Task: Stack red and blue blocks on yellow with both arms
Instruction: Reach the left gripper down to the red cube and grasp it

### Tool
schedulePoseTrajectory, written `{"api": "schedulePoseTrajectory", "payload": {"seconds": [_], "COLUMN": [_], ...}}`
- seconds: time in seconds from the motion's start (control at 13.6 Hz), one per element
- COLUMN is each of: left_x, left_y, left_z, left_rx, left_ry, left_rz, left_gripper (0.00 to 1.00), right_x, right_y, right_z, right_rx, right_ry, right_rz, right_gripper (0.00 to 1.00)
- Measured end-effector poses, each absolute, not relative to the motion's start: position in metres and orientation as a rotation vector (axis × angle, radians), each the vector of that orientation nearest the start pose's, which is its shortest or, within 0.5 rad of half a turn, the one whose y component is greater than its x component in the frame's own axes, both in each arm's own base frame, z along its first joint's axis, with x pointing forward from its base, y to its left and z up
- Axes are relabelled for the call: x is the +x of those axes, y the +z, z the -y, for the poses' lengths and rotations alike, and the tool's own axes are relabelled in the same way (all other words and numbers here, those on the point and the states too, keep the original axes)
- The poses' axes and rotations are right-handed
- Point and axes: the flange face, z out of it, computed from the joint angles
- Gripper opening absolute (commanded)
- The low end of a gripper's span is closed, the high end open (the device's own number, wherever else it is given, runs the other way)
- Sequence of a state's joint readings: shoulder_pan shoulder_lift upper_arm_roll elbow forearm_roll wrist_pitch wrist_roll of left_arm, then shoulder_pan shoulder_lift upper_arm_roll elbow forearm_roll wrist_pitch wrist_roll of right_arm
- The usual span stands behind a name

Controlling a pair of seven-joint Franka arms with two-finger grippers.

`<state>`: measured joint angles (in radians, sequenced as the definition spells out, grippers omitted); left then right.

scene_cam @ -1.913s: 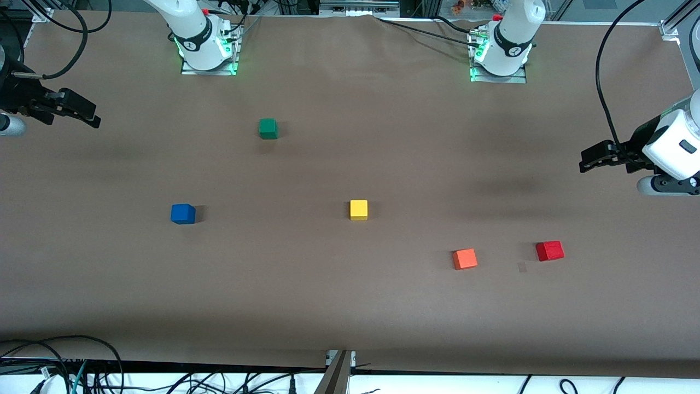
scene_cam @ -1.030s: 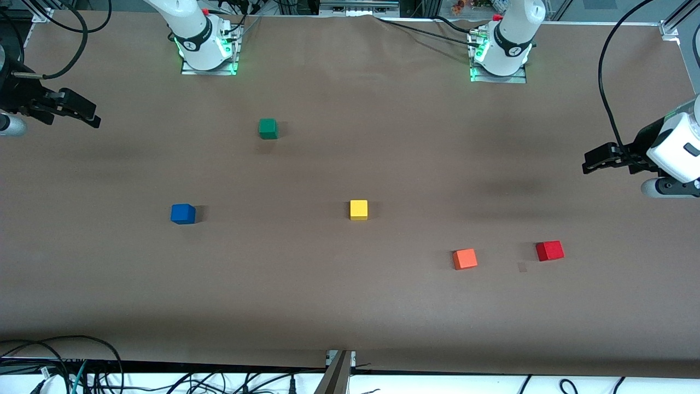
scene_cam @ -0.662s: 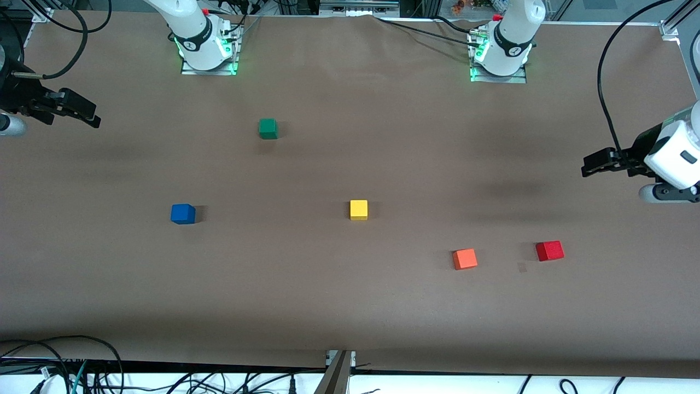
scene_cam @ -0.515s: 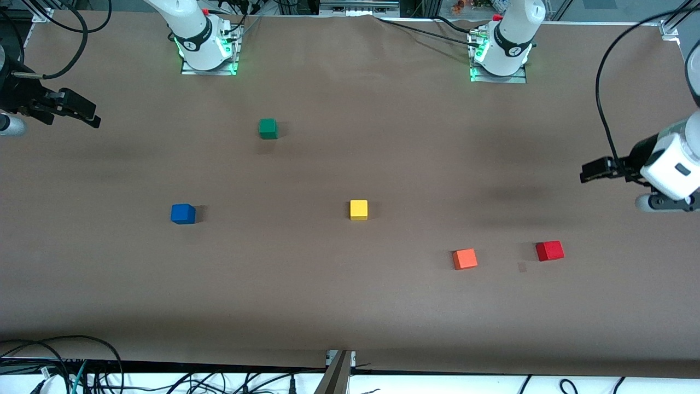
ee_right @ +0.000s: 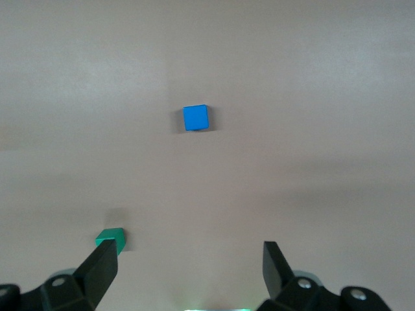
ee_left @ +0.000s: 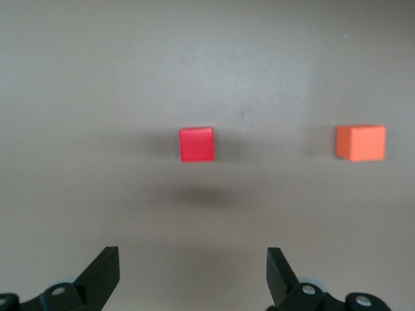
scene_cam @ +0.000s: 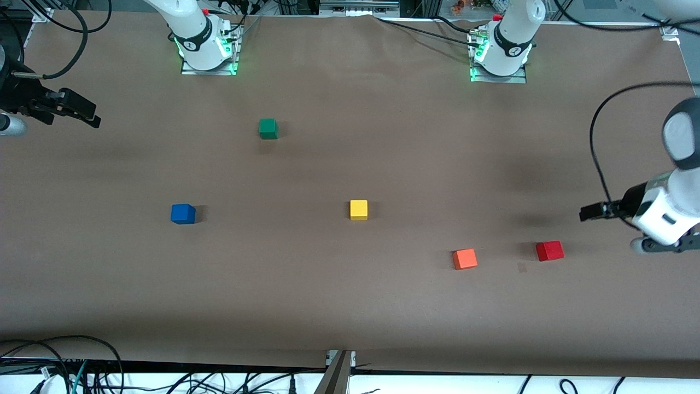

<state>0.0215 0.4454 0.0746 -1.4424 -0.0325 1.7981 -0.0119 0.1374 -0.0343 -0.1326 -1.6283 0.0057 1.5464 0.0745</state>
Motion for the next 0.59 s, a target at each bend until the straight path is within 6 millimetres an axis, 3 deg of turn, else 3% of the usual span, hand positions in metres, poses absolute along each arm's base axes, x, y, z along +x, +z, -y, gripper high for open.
{"api": "schedulePoseTrajectory", "payload": {"seconds": [0.29,0.59], "left_x": [0.691,0.705], "left_y": [0.372,0.308], "left_z": [-0.088,-0.091], "left_rx": [-3.126,-3.122], "left_ry": [0.126,0.096], "left_rz": [0.245,0.245], "left_gripper": [1.00,1.00], "right_x": [0.540,0.540], "right_y": [0.614,0.614], "right_z": [-0.002,-0.002], "right_rx": [-3.130,-3.130], "right_ry": [0.075,0.074], "right_rz": [-0.109,-0.109], "right_gripper": [0.99,0.99]}}
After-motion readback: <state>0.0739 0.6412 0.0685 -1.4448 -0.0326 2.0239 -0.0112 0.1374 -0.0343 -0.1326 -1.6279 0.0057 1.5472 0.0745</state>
